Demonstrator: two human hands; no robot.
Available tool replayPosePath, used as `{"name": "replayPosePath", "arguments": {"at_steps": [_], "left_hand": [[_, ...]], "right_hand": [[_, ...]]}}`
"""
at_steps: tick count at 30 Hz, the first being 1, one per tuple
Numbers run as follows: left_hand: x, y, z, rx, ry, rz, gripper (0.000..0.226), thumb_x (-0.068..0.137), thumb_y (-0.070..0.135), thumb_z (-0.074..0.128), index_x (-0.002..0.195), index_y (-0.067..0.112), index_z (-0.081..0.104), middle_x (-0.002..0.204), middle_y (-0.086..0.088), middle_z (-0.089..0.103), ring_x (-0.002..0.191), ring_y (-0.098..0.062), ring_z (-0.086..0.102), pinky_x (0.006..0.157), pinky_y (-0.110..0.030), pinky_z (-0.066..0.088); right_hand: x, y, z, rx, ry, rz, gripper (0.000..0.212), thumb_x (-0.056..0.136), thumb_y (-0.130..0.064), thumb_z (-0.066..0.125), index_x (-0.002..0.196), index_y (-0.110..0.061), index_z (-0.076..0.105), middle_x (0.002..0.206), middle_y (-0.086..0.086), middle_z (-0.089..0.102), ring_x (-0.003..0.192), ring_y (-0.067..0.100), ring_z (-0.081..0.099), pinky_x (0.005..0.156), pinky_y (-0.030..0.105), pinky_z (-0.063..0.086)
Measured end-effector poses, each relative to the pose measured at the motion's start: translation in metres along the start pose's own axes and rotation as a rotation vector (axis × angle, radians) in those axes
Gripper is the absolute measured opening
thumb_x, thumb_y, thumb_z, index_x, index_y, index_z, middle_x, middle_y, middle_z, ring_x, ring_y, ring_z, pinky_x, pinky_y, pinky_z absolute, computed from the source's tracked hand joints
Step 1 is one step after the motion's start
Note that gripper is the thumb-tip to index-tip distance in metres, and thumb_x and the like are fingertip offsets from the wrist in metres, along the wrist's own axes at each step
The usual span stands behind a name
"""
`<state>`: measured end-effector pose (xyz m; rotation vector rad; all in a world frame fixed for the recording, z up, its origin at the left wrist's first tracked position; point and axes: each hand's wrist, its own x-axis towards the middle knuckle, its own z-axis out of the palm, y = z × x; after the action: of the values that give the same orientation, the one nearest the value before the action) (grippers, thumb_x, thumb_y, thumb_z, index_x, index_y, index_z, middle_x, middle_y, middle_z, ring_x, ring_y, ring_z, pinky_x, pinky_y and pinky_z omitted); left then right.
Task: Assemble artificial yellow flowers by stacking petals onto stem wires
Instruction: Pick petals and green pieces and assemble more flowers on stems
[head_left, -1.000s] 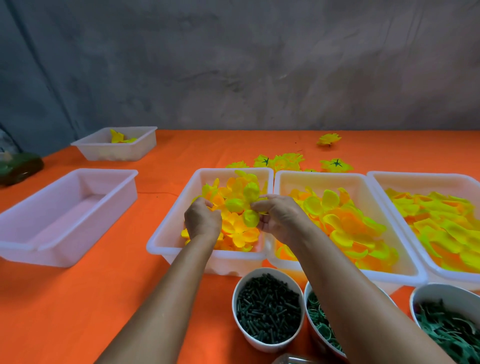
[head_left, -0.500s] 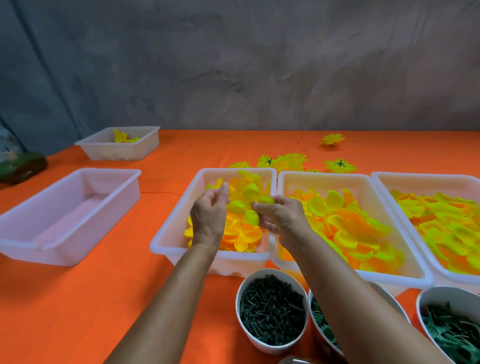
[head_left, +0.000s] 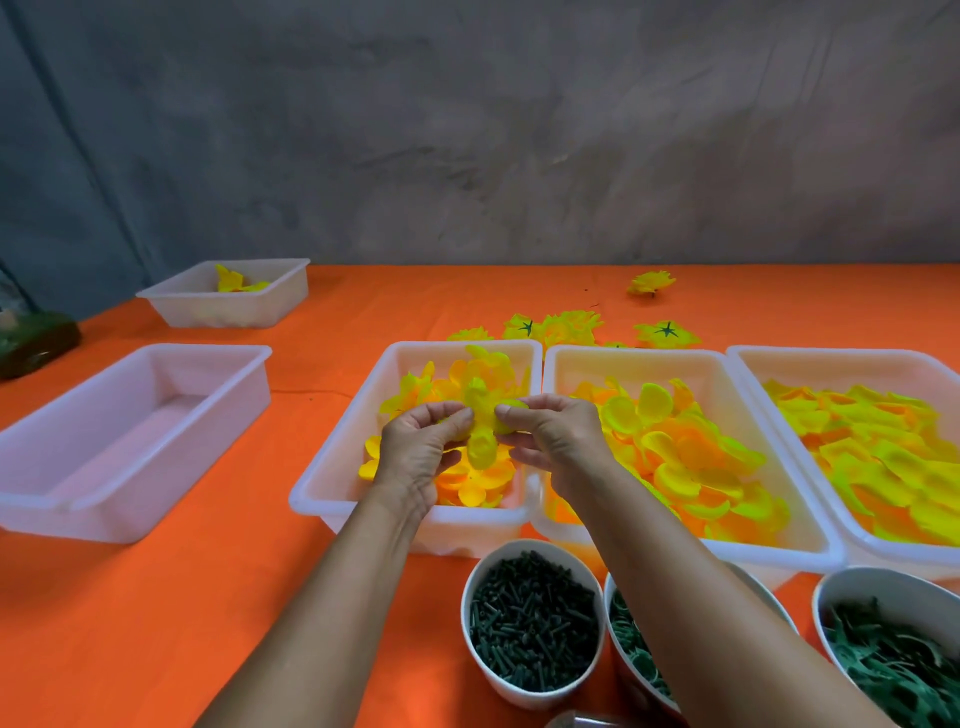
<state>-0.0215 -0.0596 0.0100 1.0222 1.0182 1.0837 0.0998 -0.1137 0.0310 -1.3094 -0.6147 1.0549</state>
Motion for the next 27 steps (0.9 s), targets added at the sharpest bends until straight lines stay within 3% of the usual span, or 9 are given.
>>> {"name": "replayPosePath", "arguments": {"at_steps": [5, 9, 12, 15, 17, 19, 21, 25, 27], "left_hand": [[0.003, 0.001, -0.001, -0.108, 0.0, -0.031, 0.014, 0.087, -0.002, 0.059, 0.079, 0.01, 0.06, 0.073, -0.007, 0.061, 0.061, -0.015, 0.057, 0.048, -0.018, 0.051], [0.001, -0.001, 0.0, -0.054, 0.072, 0.029, 0.018, 0.08, -0.006, 0.066, 0.073, 0.009, 0.059, 0.07, -0.006, 0.059, 0.055, -0.01, 0.059, 0.046, -0.018, 0.051], [0.002, -0.004, 0.001, 0.024, 0.113, 0.066, 0.02, 0.077, -0.003, 0.071, 0.072, 0.011, 0.057, 0.07, -0.004, 0.059, 0.061, -0.012, 0.057, 0.051, -0.022, 0.05], [0.003, -0.005, 0.001, 0.053, 0.159, 0.1, 0.019, 0.077, -0.001, 0.072, 0.072, 0.011, 0.058, 0.068, -0.002, 0.059, 0.061, -0.012, 0.056, 0.048, -0.018, 0.048], [0.004, -0.007, 0.001, 0.064, 0.176, 0.105, 0.017, 0.079, -0.003, 0.069, 0.072, 0.009, 0.058, 0.068, -0.005, 0.058, 0.06, -0.015, 0.056, 0.045, -0.016, 0.049], [0.005, -0.009, 0.001, 0.132, 0.18, 0.094, 0.018, 0.082, -0.006, 0.066, 0.072, 0.007, 0.058, 0.071, -0.006, 0.057, 0.061, -0.017, 0.056, 0.048, -0.018, 0.052], [0.007, -0.011, 0.002, 0.214, 0.188, 0.078, 0.018, 0.082, -0.009, 0.064, 0.073, 0.005, 0.057, 0.074, -0.006, 0.056, 0.061, -0.018, 0.056, 0.056, -0.026, 0.054], [0.009, -0.011, 0.005, 0.411, 0.23, 0.065, 0.019, 0.078, -0.006, 0.07, 0.073, 0.006, 0.057, 0.074, -0.005, 0.057, 0.047, -0.016, 0.058, 0.065, -0.039, 0.055], [0.012, -0.011, 0.006, 0.559, 0.239, 0.077, 0.017, 0.075, -0.004, 0.072, 0.076, 0.008, 0.06, 0.083, -0.01, 0.062, 0.06, -0.025, 0.063, 0.068, -0.041, 0.057]], "right_hand": [[0.002, 0.001, -0.003, -0.002, 0.005, 0.011, 0.009, 0.084, -0.003, 0.066, 0.087, -0.008, 0.06, 0.073, 0.008, 0.066, 0.047, 0.011, 0.065, 0.04, 0.017, 0.047], [0.001, 0.002, -0.004, -0.096, 0.038, -0.019, 0.01, 0.082, -0.004, 0.069, 0.081, -0.011, 0.062, 0.073, 0.008, 0.067, 0.056, 0.014, 0.065, 0.047, 0.022, 0.045], [0.0, 0.004, -0.002, -0.224, 0.093, -0.078, 0.011, 0.081, -0.009, 0.072, 0.079, -0.011, 0.061, 0.075, 0.011, 0.068, 0.059, 0.017, 0.065, 0.051, 0.027, 0.048], [-0.001, 0.002, 0.001, -0.423, 0.134, -0.209, 0.009, 0.081, -0.015, 0.072, 0.087, -0.011, 0.066, 0.085, 0.012, 0.071, 0.073, 0.025, 0.07, 0.069, 0.04, 0.058], [-0.001, -0.002, 0.001, -0.495, 0.148, -0.275, 0.018, 0.082, -0.015, 0.07, 0.098, -0.009, 0.07, 0.097, 0.011, 0.071, 0.087, 0.027, 0.069, 0.082, 0.046, 0.055], [-0.002, -0.009, -0.002, -0.514, 0.159, -0.315, 0.018, 0.081, -0.011, 0.067, 0.098, -0.008, 0.071, 0.099, 0.012, 0.072, 0.093, 0.027, 0.067, 0.086, 0.046, 0.053], [-0.004, -0.016, -0.011, -0.459, 0.155, -0.321, 0.015, 0.08, -0.005, 0.065, 0.092, -0.008, 0.072, 0.091, 0.014, 0.072, 0.088, 0.027, 0.068, 0.079, 0.041, 0.055], [-0.01, -0.032, -0.047, -0.264, 0.176, -0.318, 0.013, 0.08, 0.003, 0.063, 0.088, -0.006, 0.07, 0.066, 0.005, 0.064, 0.061, 0.014, 0.062, 0.048, 0.018, 0.046], [-0.012, -0.041, -0.071, -0.231, 0.223, -0.334, 0.014, 0.081, 0.002, 0.063, 0.086, -0.01, 0.068, 0.067, 0.004, 0.064, 0.061, 0.012, 0.062, 0.048, 0.016, 0.045]]}}
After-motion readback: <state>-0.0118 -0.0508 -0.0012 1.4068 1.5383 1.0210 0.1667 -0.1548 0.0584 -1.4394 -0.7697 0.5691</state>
